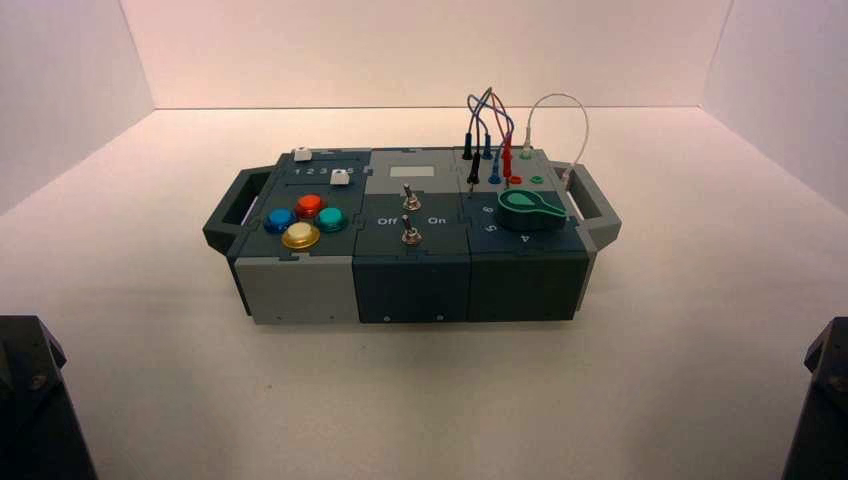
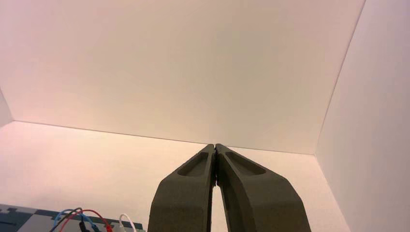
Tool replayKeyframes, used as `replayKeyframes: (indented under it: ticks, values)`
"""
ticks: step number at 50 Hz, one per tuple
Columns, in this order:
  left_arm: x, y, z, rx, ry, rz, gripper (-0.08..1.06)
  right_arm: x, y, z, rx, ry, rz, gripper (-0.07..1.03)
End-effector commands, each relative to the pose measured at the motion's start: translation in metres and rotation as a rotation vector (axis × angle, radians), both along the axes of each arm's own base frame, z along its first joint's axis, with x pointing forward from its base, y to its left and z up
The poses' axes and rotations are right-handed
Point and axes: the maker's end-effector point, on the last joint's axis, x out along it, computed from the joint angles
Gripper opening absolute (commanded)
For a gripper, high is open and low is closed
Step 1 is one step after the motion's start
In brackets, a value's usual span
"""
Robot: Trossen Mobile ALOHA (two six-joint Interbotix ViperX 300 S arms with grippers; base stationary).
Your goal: Close left gripper.
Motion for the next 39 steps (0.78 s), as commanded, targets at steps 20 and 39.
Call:
replayKeyframes:
  ticks: [20,39]
  values:
    - [0.0061,-0.0001,0.0118,0.004,-0.023,0.000,-0.03,0.0023,-0.0005,0.0067,0.003,-0.012,-0.003,-0.02]
    - [0.0058,-0.0001,0.0126,0.002,-0.026,0.001,-0.03,0.0026,-0.0004,0.0081,0.004,-0.015,-0.003,-0.02]
